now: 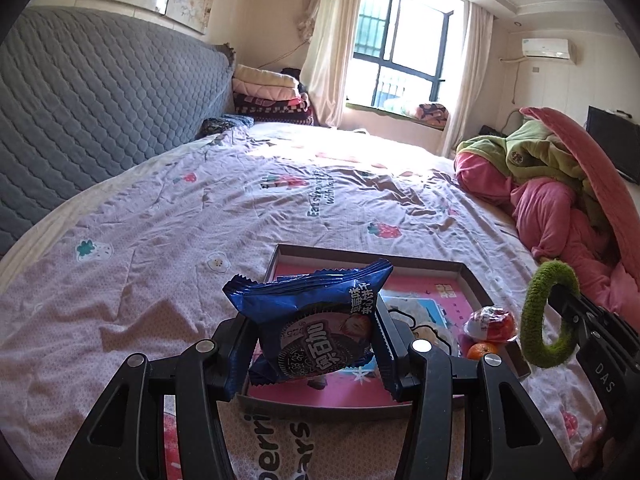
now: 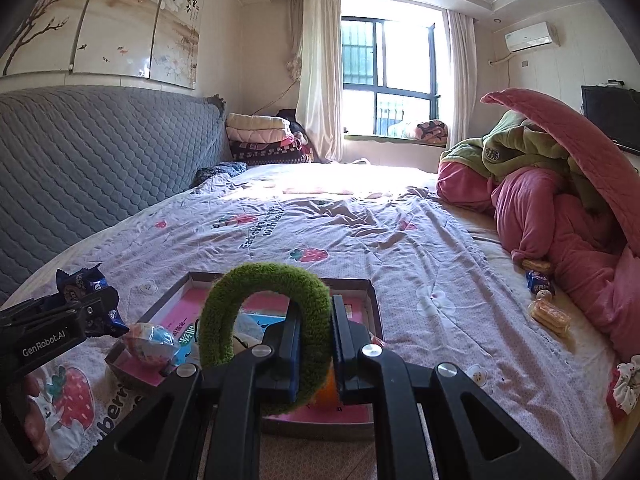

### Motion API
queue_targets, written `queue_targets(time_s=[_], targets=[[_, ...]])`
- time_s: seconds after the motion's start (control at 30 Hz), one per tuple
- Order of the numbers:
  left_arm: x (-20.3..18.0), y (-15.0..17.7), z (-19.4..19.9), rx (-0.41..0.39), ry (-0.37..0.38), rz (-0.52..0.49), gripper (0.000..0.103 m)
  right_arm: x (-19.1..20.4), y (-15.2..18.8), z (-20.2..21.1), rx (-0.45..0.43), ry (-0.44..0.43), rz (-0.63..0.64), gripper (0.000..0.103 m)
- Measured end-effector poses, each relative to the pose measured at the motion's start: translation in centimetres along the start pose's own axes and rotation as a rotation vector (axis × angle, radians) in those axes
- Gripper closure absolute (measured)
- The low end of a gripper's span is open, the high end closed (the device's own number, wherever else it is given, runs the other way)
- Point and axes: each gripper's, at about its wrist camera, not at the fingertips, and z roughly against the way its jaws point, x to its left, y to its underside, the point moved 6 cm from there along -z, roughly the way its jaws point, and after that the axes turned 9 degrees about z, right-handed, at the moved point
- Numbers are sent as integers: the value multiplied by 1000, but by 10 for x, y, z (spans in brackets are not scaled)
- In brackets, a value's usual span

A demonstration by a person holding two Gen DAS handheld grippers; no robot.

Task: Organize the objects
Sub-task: 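Lift packet with left tool toward tray while right tool lifts green ring, then carry packet with left tool over tray while right tool carries ring over tray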

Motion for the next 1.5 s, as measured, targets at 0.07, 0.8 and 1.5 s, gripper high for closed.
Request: queue_targets(time_s=[0.07,0.8,1.5], targets=[[-3,-2,-1,-4,2,-4,49,1,-2,-1,-4,-3,1,90],[-15,-26,-31,1,6,-11,49,-12,-19,-28,-8,8,1,90],[-18,-3,-63,79,6,-67,49,-18,-5,-55,51,12,11,90]])
